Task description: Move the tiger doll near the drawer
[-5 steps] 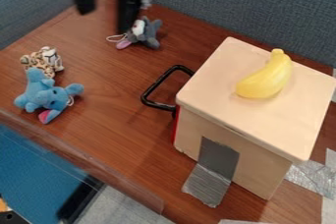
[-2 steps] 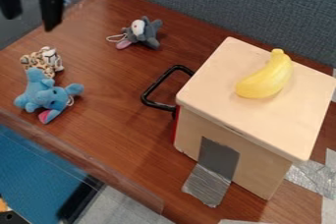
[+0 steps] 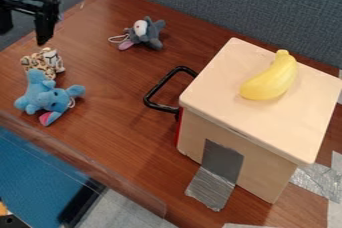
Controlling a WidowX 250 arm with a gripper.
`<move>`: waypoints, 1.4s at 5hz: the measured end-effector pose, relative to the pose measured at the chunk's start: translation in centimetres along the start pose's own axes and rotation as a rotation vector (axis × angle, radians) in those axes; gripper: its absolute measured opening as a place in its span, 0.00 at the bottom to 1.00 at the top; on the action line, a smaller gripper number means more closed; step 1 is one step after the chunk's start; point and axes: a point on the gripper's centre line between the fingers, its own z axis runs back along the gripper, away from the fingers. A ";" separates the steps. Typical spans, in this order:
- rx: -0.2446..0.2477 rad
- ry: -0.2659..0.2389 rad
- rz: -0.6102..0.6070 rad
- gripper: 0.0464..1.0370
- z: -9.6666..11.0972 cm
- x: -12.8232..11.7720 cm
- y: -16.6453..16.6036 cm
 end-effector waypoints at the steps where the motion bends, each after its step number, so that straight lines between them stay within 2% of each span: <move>1: 0.050 -0.038 -0.018 0.96 -0.7 0.9 0.2; 2: 0.044 0.000 -0.011 0.96 -3.4 1.4 -0.3; 3: 0.057 0.019 -0.010 0.96 -5.0 2.5 -0.5; 4: 0.012 0.025 -0.023 0.96 -6.6 2.9 -1.3; 5: -0.018 0.027 -0.039 0.91 -7.1 3.3 -1.7; 6: -0.019 0.052 -0.050 0.65 -6.7 3.2 -1.9; 7: -0.001 0.039 -0.066 0.54 -4.9 3.6 -3.0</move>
